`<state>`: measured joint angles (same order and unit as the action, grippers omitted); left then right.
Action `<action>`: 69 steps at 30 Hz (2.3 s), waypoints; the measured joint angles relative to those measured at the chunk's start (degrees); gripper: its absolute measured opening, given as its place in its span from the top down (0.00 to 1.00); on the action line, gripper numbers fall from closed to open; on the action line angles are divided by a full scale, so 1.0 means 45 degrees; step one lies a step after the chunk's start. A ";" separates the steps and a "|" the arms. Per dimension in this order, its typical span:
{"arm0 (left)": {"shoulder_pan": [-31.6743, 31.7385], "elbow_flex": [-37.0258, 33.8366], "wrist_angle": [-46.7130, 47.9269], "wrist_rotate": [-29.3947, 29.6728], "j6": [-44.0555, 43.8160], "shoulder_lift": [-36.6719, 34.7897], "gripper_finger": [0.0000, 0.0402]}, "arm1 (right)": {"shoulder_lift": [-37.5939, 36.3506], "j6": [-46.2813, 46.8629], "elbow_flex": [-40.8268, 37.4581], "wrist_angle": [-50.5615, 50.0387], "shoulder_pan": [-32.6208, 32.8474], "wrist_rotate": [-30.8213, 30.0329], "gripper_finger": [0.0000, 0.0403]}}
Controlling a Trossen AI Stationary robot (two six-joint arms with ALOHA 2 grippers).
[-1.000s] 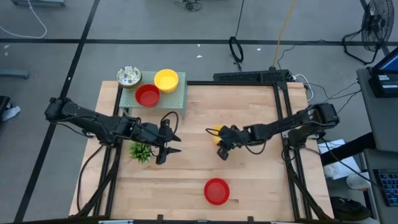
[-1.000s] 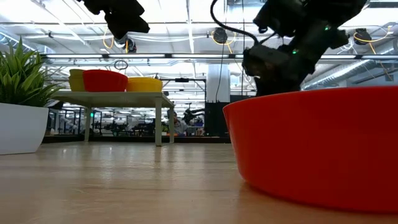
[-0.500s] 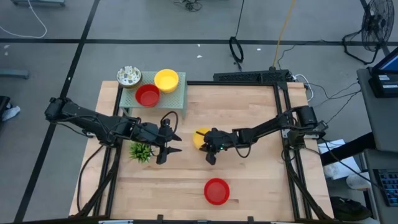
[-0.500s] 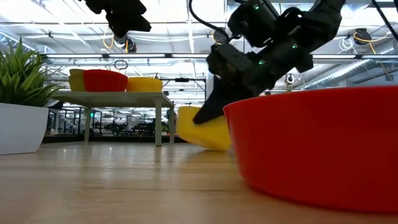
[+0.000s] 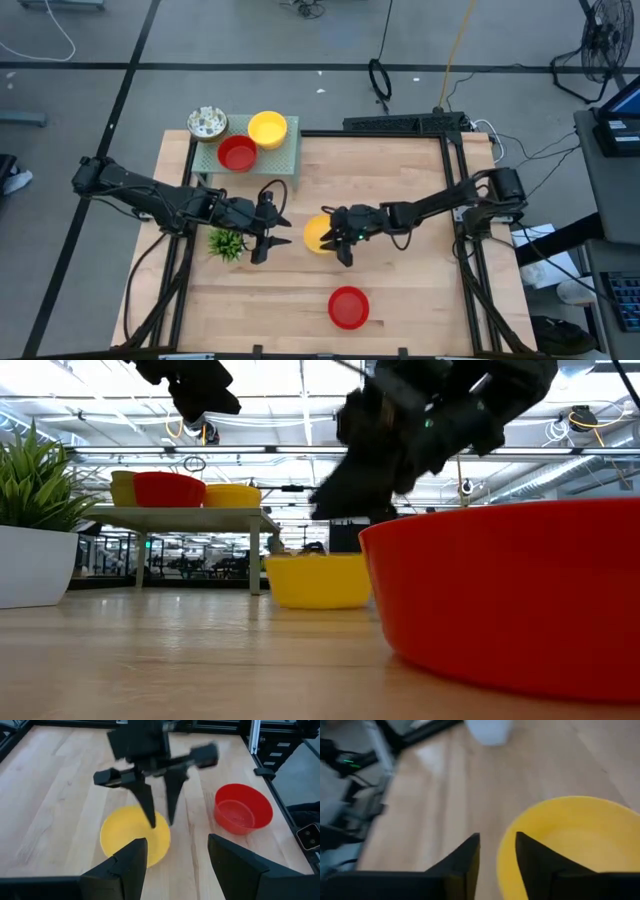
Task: Pick & Place Mini bowls
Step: Stack the yellow bowl on the yellow bowls on the shelf
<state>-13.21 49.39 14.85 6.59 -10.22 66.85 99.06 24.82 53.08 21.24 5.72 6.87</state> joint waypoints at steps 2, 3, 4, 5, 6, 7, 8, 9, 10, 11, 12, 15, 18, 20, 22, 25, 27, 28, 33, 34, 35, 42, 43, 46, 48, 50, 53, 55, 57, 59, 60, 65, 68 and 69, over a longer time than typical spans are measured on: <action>0.0000 0.0000 -0.0010 0.0004 0.0102 0.0000 0.47 | -0.0371 0.0018 0.0000 0.0030 0.0000 0.0527 0.68; 0.0000 -0.0012 -0.0048 0.0001 0.0285 0.0000 0.47 | -0.0578 0.0025 0.0000 0.0035 0.0000 0.0863 0.66; 0.0000 -0.0075 -0.0140 0.0005 0.0496 0.0002 0.47 | -0.0813 0.0040 0.0000 -0.0015 0.0015 0.1194 0.64; 0.0000 -0.0158 -0.0243 0.0010 0.0730 0.0066 0.47 | -0.1085 0.0126 0.0000 -0.0032 0.0039 0.1474 0.62; 0.0000 -0.0253 -0.0421 0.0012 0.0945 0.0149 0.47 | -0.1355 0.0265 0.0000 0.0008 0.0072 0.1725 0.61; 0.0000 -0.0366 -0.0544 0.0006 0.1152 0.0233 0.47 | -0.1648 0.0353 0.0000 0.0067 0.0087 0.1920 0.60; 0.0000 -0.0488 -0.0617 0.0000 0.1352 0.0315 0.47 | -0.1964 0.0369 0.0000 0.0045 0.0140 0.2138 0.59; 0.0000 -0.0614 -0.0826 0.0000 0.1532 0.0416 0.47 | -0.2279 0.0359 0.0000 -0.0015 0.0185 0.2295 0.59; 0.0000 -0.0756 -0.1266 -0.0003 0.1715 0.0544 0.47 | -0.2583 0.0345 0.0000 -0.0028 0.0235 0.2514 0.58; 0.0000 -0.0904 -0.1656 -0.0014 0.1880 0.0667 0.47 | -0.2890 0.0336 0.0000 -0.0071 0.0297 0.2617 0.58; 0.0000 -0.1091 -0.1936 -0.0010 0.2104 0.0800 0.47 | -0.3215 0.0295 0.0000 -0.0135 0.0342 0.2825 0.58; 0.0000 -0.1494 -0.3016 -0.0007 0.2678 0.1335 0.47 | -0.4169 -0.0114 0.0000 -0.0231 0.0489 0.3204 0.58; 0.0015 -0.1778 -0.4067 -0.0004 0.3280 0.1867 0.47 | -0.5175 -0.0692 0.0000 -0.0714 0.0642 0.3201 0.58; 0.0025 -0.1841 -0.4435 0.0005 0.3605 0.2289 0.47 | -0.5835 -0.1243 0.0000 -0.1402 0.0717 0.3189 0.58; 0.0089 -0.1846 -0.4831 0.0000 0.3857 0.2798 0.47 | -0.6488 -0.1779 0.0000 -0.2315 0.0777 0.3182 0.58; 0.0239 -0.1851 -0.5286 0.0002 0.3878 0.3599 0.47 | -0.7287 -0.2296 0.0000 -0.3670 0.0855 0.3089 0.58; 0.0379 -0.1846 -0.5625 -0.0003 0.3815 0.4209 0.47 | -0.7683 -0.2392 -0.0058 -0.4457 0.0954 0.2580 0.58; 0.0457 -0.1846 -0.5643 0.0000 0.3783 0.4503 0.47 | -0.7859 -0.2390 -0.0171 -0.4657 0.1009 0.2204 0.58; 0.0814 -0.1851 -0.6183 0.0004 0.3697 0.5735 0.47 | -0.8686 -0.2286 -0.1212 -0.4794 0.1180 0.0703 0.58; 0.0869 -0.1846 -0.6395 0.0004 0.3646 0.5921 0.47 | -0.8884 -0.2164 -0.1470 -0.4809 0.1186 0.0533 0.57; 0.0916 -0.1846 -0.6608 -0.0001 0.3562 0.6091 0.47 | -0.9094 -0.2031 -0.1743 -0.4809 0.1190 0.0467 0.57; 0.1027 -0.1846 -0.6980 -0.0126 0.3421 0.6591 0.47 | -1.0798 -0.1127 -0.3656 -0.4768 0.1195 -0.0217 0.57; 0.1025 -0.1846 -0.6982 -0.0131 0.3333 0.6586 0.47 | -1.1041 -0.1021 -0.3928 -0.4702 0.1200 -0.0435 0.58; 0.1030 -0.1846 -0.7019 -0.0131 0.3235 0.6586 0.47 | -1.1729 -0.0991 -0.4701 -0.4185 0.1200 -0.0922 0.57; 0.1030 -0.1846 -0.7014 -0.0130 0.3264 0.6586 0.47 | -1.2137 -0.0992 -0.5170 -0.3788 0.1200 -0.0946 0.58; 0.1045 -0.1846 -0.6898 -0.0121 0.3371 0.6586 0.47 | -1.2498 -0.1024 -0.5706 -0.3249 0.1200 -0.0942 0.58; 0.1139 -0.1846 -0.6615 -0.0121 0.3444 0.6586 0.47 | -1.2909 -0.1270 -0.6580 -0.1958 0.1200 -0.0942 0.58; 0.1237 -0.1846 -0.6615 -0.0121 0.3446 0.6586 0.47 | -1.3087 -0.1757 -0.7205 -0.0655 0.1200 -0.0927 0.58; 0.1338 -0.1846 -0.6579 -0.0121 0.3466 0.6586 0.47 | -1.3254 -0.2148 -0.7860 0.0728 0.1200 -0.0920 0.58; 0.1437 -0.1846 -0.6522 -0.0121 0.3589 0.6586 0.47 | -1.3380 -0.2419 -0.8505 0.2095 0.1200 -0.0917 0.58; 0.1486 -0.1846 -0.6451 -0.0124 0.3679 0.6586 0.47 | -1.3446 -0.2462 -0.8812 0.2660 0.1200 -0.0917 0.58; 0.1696 -0.1846 -0.6255 -0.0131 0.3975 0.6583 0.47 | -1.3680 -0.2413 -1.0050 0.4656 0.1200 -0.0916 0.58; 0.1744 -0.1844 -0.6125 -0.0131 0.3999 0.6581 0.47 | -1.3719 -0.2302 -1.0499 0.5266 0.1200 -0.0917 0.58; 0.1744 -0.1841 -0.6088 -0.0131 0.4027 0.6581 0.47 | -1.3719 -0.2297 -1.0589 0.5443 0.1200 -0.0913 0.58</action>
<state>-5.37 41.10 -12.55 6.00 7.90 96.47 37.32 14.48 5.43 45.73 11.11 2.76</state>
